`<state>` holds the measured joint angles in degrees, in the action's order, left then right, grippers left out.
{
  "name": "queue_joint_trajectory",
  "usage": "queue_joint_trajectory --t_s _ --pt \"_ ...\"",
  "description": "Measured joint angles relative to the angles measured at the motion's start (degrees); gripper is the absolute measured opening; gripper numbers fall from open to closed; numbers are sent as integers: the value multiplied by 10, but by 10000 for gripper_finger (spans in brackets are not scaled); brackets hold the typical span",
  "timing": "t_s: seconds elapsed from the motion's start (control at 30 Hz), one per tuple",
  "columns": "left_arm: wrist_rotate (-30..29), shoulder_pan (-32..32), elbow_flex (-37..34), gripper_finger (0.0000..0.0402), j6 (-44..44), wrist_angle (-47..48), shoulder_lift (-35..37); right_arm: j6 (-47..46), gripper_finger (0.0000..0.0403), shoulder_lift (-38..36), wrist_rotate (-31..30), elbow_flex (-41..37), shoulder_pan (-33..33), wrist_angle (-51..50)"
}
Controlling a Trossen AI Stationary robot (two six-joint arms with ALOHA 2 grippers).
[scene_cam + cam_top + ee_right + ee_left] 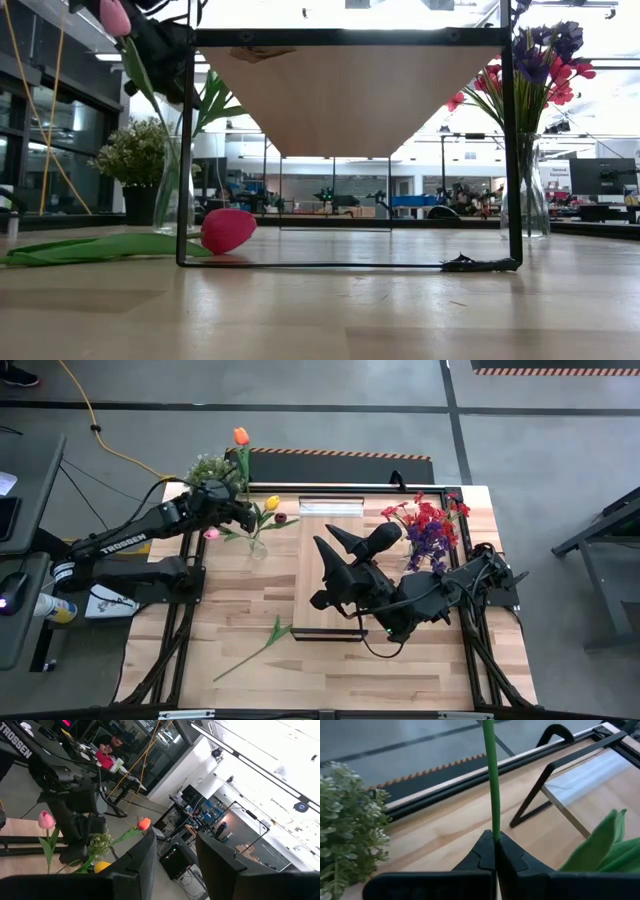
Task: Pick and place flowers into a vace then onto a shelf
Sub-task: Put the orange tulip into the left transparent vase
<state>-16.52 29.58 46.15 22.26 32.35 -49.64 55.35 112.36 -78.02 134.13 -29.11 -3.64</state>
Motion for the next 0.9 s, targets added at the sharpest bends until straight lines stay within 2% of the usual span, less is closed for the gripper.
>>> queue_joint_trajectory --t_s 0.23,0.47,0.63,0.9 --pt "-47 -30 0 31 0 3 30 0 129 0 0 0 3 0" --pt "-34 -30 0 31 -1 4 65 1 129 0 1 0 3 0" --pt "-11 -30 0 31 -24 4 67 0 129 0 2 0 3 0" --pt "-11 -39 0 31 -32 -18 68 0 129 0 0 0 3 0"
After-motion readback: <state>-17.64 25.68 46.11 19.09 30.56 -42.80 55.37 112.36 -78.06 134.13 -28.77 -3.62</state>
